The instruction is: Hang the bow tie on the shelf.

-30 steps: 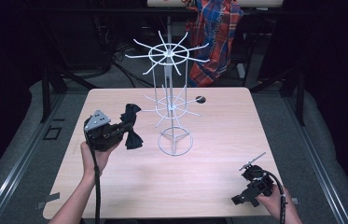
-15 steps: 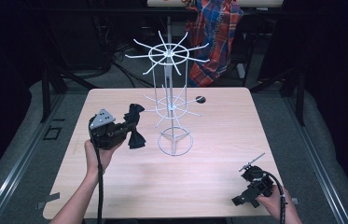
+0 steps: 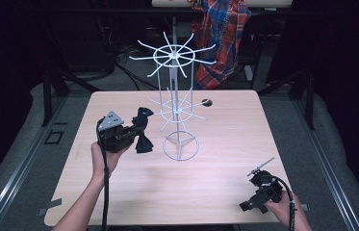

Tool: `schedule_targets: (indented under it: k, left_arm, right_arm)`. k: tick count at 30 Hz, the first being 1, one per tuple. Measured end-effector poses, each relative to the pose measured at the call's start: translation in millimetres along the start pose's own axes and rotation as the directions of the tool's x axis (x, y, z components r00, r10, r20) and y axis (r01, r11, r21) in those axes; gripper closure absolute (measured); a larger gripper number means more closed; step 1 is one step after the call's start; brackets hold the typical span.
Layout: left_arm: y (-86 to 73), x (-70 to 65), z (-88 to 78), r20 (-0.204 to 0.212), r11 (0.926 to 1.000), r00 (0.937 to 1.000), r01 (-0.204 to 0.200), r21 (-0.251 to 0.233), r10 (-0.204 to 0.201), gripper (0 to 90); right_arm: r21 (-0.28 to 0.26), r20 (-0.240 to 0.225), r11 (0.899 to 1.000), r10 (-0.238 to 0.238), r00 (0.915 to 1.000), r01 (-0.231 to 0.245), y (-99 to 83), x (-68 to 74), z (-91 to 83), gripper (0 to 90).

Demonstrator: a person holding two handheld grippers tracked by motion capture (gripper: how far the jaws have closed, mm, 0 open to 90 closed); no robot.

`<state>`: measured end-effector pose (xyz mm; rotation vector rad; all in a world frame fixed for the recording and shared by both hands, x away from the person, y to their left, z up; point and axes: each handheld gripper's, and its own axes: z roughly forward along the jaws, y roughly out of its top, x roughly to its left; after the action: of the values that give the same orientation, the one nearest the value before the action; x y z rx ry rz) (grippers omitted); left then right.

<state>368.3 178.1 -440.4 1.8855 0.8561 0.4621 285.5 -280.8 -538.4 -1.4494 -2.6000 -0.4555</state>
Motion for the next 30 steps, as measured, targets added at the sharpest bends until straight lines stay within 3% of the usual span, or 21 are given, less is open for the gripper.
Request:
schedule_targets:
  k: [3, 9, 20, 30]
  left_arm:
    - [-0.2, -1.0, 1.6, 0.009, 1.0, 0.9999, -0.007, 0.004, 0.007, 81.8]
    - [-1.1, -2.4, 5.0, 0.022, 0.9996, 0.9996, -0.017, 0.025, 0.017, 81.8]
    - [-3.4, -6.5, 12.6, 0.047, 0.9971, 0.9983, -0.037, 0.066, 0.034, 81.9]
    - [-3.3, -13.9, 21.7, 0.046, 0.9941, 0.9969, -0.067, 0.085, 0.063, 81.9]
  right_arm:
    - [0.019, 0.009, 1.0, -0.016, 0.9998, 0.016, 0.4, -0.9, -1.3, 6.7]
    - [-0.002, 0.004, 1.0, 0.003, 1.0, -0.003, -0.2, 0.4, 0.3, 6.7]
    - [0.009, -0.009, 1.0, -0.007, 0.9999, 0.007, 0.1, -0.3, 0.3, 6.7]
    - [0.005, -0.003, 1.0, -0.001, 1.0, 0.001, -0.1, 0.3, 0.7, 6.8]
